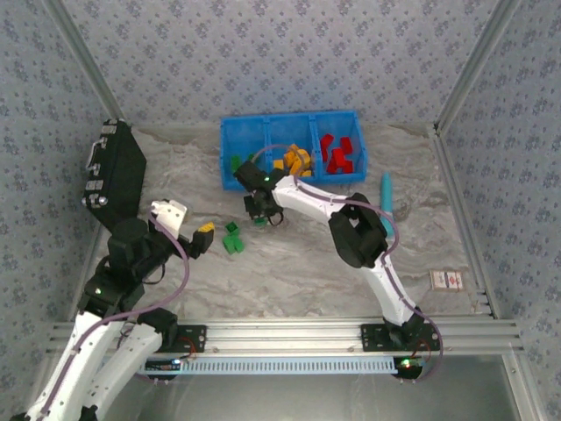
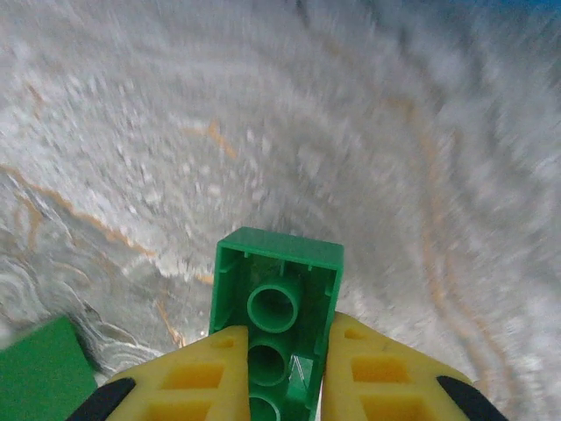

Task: Sort the legos into containers by color
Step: Pick up the lego from the center of the table, then place the lego in the container.

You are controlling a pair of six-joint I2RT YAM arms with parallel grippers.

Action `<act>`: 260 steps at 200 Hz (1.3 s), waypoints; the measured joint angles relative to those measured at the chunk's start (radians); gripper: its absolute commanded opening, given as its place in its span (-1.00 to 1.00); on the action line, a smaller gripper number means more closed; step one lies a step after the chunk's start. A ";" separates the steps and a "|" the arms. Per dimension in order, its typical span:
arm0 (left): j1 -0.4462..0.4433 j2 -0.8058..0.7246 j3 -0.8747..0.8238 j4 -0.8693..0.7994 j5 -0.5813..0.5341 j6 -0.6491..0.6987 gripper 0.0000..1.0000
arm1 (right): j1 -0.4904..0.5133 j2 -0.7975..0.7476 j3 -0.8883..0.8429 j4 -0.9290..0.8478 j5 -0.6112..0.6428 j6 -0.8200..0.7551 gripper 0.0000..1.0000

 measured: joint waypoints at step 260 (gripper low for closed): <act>0.000 0.464 0.007 0.064 0.029 -0.008 0.55 | -0.186 0.350 0.638 0.217 -0.134 -0.360 -0.20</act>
